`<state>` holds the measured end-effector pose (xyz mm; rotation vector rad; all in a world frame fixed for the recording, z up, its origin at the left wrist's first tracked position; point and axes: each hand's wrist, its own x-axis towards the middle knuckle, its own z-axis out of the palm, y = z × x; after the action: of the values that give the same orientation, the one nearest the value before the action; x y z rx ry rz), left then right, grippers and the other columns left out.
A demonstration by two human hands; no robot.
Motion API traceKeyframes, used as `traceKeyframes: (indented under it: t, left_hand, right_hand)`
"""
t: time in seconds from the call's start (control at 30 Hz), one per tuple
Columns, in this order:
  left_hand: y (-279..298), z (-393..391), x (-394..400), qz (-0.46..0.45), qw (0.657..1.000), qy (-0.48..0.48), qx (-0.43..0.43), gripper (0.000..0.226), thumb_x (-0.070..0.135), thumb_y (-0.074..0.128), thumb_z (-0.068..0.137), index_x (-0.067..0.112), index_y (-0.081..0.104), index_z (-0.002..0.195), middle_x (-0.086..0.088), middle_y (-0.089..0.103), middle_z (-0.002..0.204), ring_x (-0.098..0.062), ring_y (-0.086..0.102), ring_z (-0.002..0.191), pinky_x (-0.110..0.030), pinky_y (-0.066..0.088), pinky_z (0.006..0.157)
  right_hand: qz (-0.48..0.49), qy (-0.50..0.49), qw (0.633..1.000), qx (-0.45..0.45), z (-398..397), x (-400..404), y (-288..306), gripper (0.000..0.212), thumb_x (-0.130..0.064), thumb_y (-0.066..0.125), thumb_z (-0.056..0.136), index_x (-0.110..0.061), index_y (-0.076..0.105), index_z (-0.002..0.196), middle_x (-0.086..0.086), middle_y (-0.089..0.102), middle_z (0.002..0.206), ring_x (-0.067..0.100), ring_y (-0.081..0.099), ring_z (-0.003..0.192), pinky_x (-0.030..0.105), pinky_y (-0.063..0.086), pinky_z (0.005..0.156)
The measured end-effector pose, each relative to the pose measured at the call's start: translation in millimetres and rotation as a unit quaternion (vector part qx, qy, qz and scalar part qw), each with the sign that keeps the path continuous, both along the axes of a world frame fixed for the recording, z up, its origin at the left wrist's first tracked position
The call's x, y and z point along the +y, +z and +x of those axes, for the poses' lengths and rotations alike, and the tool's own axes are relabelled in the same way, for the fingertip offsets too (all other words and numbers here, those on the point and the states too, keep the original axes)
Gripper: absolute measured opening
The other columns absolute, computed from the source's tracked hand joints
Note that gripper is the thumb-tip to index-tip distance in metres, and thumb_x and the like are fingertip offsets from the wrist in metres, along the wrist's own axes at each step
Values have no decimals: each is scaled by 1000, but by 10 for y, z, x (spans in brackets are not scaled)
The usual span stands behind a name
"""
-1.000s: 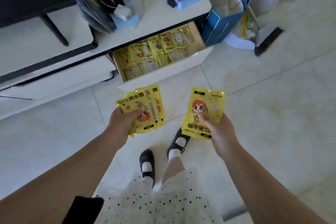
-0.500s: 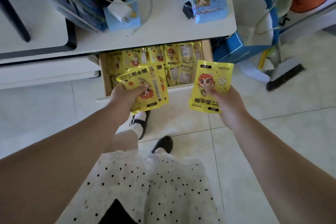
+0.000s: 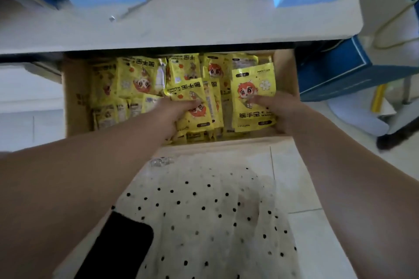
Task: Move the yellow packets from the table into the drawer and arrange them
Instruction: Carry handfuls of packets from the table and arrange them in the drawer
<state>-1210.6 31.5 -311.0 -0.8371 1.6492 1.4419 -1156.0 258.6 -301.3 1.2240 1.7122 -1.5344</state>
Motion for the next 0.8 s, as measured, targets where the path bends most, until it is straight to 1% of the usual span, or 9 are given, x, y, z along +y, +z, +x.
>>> traceKeyframes:
  t: [0.03, 0.13, 0.27, 0.33, 0.4, 0.47, 0.6, 0.7, 0.8]
  left_hand:
    - [-103, -11, 4, 4, 1000, -6, 4, 137, 37, 96, 33, 12, 25, 148, -13, 47, 141, -33, 49, 125, -57, 36, 103]
    - [-289, 3, 6, -19, 999, -24, 20, 107, 29, 88, 60, 9, 29, 147, -11, 47, 140, -28, 47, 123, -43, 39, 97]
    - [-499, 49, 12, -21, 997, -48, 48, 126, 44, 91, 21, 8, 47, 133, -11, 65, 117, -29, 64, 101, -47, 54, 87]
    - [-564, 53, 22, -38, 995, -70, 61, 120, 49, 89, 13, 9, 56, 122, -10, 70, 109, -31, 67, 97, -50, 55, 87]
    - [-454, 95, 87, -65, 988, -114, 82, 94, 47, 90, 31, 10, 59, 112, -8, 70, 105, -29, 67, 96, -47, 54, 90]
    - [-396, 124, 139, -93, 979, -151, 97, 74, 39, 88, 56, 7, 57, 115, -8, 68, 108, -27, 65, 99, -43, 52, 92]
    - [-392, 132, 198, -115, 969, -181, 123, 71, 42, 82, 67, 7, 56, 124, -7, 65, 114, -25, 62, 101, -39, 51, 92]
    - [-374, 133, 191, -162, 953, -207, 148, 67, 38, 77, 75, 8, 49, 128, -7, 57, 120, -22, 54, 101, -34, 46, 86]
    - [-305, 157, 157, -196, 920, -283, 190, 80, 34, 80, 72, 12, 36, 135, -12, 53, 128, -28, 56, 108, -43, 51, 92]
  right_hand:
    - [-9, 5, 1000, -12, -25, 20, -123, 101, -47, 93, 23, -18, 61, 114, 9, 71, 110, 33, 67, 101, 54, 52, 90]
    - [-13, 50, 998, -47, -71, 84, -432, 122, -54, 91, 5, -17, 60, 118, 10, 68, 114, 34, 65, 103, 54, 51, 92]
    - [-23, 56, 997, -39, -86, 88, -532, 127, -55, 89, 2, -23, 59, 121, 6, 64, 124, 33, 59, 115, 56, 46, 98]
    - [-1, 72, 996, -47, -90, 35, -355, 119, -53, 93, 23, -18, 53, 129, 3, 56, 132, 32, 54, 121, 54, 44, 101]
    - [30, 91, 994, -55, -77, 25, -260, 85, -42, 85, 62, -10, 49, 132, 4, 51, 134, 32, 51, 123, 50, 45, 101]
    - [46, 91, 993, -52, -79, 48, -242, 69, -36, 80, 73, -9, 52, 130, 6, 53, 134, 32, 52, 121, 50, 47, 99]
    - [109, 151, 982, -25, -81, 110, -291, 44, -29, 71, 83, -8, 56, 120, 3, 57, 112, 20, 52, 103, 38, 47, 96]
    - [180, 209, 961, -24, -83, 95, -273, 52, -30, 68, 86, -5, 51, 128, 9, 59, 122, 24, 54, 108, 33, 44, 85]
    - [223, 244, 942, -59, -75, 65, -229, 92, -34, 66, 87, 4, 7, 147, 18, 41, 145, 32, 43, 131, 40, 39, 103]
